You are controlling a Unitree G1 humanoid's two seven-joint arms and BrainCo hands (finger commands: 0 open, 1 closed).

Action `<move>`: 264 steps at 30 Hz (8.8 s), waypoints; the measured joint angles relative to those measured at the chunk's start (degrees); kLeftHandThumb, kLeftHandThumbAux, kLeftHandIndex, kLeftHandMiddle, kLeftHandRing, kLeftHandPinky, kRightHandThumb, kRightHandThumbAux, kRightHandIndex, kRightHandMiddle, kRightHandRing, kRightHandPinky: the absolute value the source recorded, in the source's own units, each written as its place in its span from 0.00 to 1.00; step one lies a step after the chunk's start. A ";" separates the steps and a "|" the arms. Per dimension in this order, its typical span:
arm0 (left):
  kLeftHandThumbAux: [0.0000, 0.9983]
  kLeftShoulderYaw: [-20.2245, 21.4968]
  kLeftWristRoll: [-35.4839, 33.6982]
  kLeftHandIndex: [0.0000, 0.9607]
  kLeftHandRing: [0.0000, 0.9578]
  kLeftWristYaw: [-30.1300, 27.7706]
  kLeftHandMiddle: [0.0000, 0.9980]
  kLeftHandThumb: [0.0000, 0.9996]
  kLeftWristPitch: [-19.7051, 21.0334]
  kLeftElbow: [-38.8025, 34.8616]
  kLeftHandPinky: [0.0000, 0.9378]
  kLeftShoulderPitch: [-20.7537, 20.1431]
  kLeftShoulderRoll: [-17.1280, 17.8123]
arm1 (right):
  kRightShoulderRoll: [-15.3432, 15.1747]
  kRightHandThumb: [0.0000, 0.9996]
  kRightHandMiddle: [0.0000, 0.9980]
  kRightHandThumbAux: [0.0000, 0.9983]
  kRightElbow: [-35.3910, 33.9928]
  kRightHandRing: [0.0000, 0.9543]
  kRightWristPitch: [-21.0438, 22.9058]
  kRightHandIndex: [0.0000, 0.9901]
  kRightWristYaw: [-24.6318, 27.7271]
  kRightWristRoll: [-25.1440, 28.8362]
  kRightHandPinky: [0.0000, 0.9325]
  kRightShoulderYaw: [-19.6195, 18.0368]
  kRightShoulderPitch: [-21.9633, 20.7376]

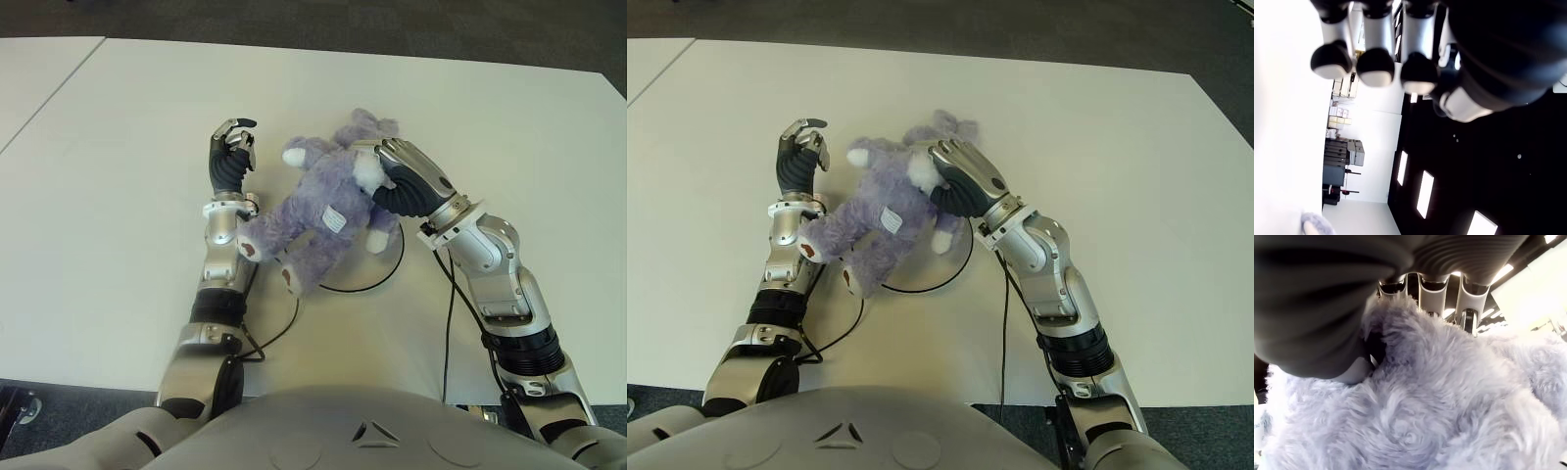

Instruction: Put the doll into the plate.

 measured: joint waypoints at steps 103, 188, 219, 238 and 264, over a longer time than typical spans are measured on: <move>0.71 2.41 -0.98 0.46 0.91 -1.44 0.87 0.71 11.41 2.77 0.88 -7.26 5.04 | -13.45 0.54 0.00 0.17 17.72 0.00 -1.46 0.00 33.43 42.81 0.00 -12.41 -11.67; 0.71 1.95 -0.41 0.46 0.90 -1.05 0.86 0.71 13.12 -0.90 0.88 -5.44 3.01 | -17.56 0.67 0.00 0.23 5.98 0.00 -8.23 0.00 22.18 28.07 0.00 -12.44 -7.65; 0.71 1.83 -0.34 0.46 0.89 -0.71 0.85 0.71 13.52 -1.79 0.88 -5.10 2.66 | -26.41 0.56 0.00 0.17 4.33 0.00 -7.86 0.00 32.11 29.60 0.00 -11.81 -9.47; 0.71 1.92 -0.38 0.46 0.90 -0.71 0.86 0.71 13.85 -1.99 0.88 -4.90 2.64 | -28.52 0.54 0.00 0.19 5.91 0.00 -11.74 0.00 39.56 35.14 0.00 -10.56 -9.97; 0.71 1.81 -0.36 0.46 0.90 -0.71 0.87 0.71 14.68 -3.93 0.88 -3.80 2.55 | -30.54 0.46 0.00 0.27 3.27 0.00 -9.40 0.00 42.93 35.74 0.04 -8.55 -8.82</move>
